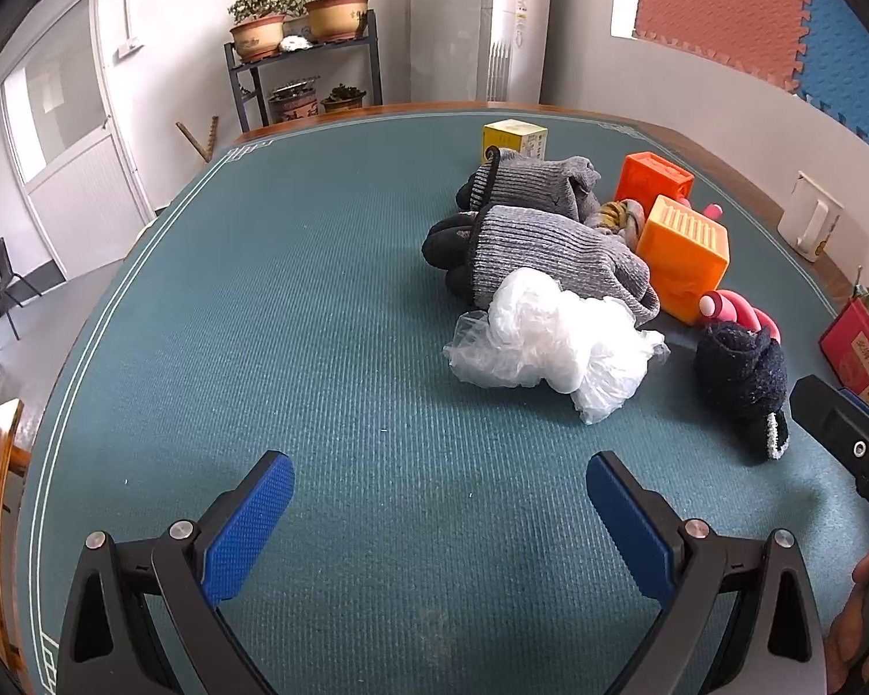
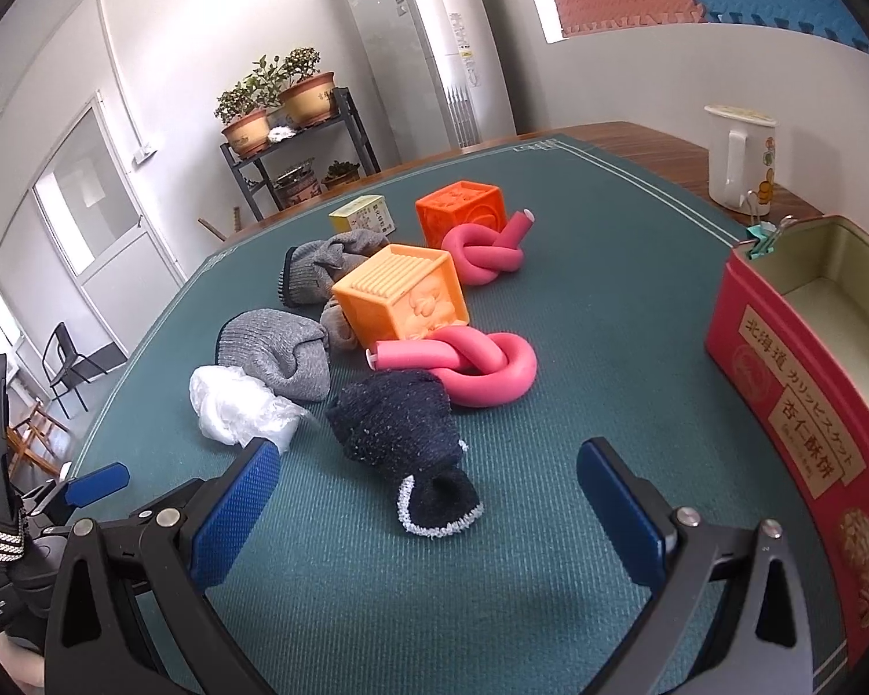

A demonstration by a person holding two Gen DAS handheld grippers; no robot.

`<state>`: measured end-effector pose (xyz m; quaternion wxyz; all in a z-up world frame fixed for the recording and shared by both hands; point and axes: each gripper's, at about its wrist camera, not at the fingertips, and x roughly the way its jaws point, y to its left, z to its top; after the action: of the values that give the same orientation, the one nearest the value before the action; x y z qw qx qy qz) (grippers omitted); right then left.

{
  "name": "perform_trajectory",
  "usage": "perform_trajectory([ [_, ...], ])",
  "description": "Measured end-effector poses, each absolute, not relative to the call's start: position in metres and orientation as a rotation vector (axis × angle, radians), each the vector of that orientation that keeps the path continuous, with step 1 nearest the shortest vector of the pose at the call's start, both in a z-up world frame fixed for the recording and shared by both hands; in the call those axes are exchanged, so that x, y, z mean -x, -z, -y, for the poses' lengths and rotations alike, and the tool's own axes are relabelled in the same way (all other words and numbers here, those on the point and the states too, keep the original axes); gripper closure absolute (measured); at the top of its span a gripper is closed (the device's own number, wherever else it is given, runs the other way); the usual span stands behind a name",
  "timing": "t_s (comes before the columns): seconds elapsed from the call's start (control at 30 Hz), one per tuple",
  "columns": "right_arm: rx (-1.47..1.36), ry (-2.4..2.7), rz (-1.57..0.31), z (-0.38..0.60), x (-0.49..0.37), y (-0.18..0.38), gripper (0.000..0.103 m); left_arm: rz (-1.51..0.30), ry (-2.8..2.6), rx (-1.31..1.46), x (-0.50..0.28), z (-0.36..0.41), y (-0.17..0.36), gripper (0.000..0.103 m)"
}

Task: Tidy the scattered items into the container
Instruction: 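Move both tools toward the scattered items on the table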

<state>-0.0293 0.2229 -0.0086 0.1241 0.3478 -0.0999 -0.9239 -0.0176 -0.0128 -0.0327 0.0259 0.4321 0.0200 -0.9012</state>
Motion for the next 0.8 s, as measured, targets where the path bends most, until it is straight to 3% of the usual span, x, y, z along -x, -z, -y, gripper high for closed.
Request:
perform_trajectory([
  [0.8,-0.952,2.853,0.324,-0.25,0.011,-0.005,0.0,-0.244,2.799,-1.435,0.054,0.006,0.011,0.001],
])
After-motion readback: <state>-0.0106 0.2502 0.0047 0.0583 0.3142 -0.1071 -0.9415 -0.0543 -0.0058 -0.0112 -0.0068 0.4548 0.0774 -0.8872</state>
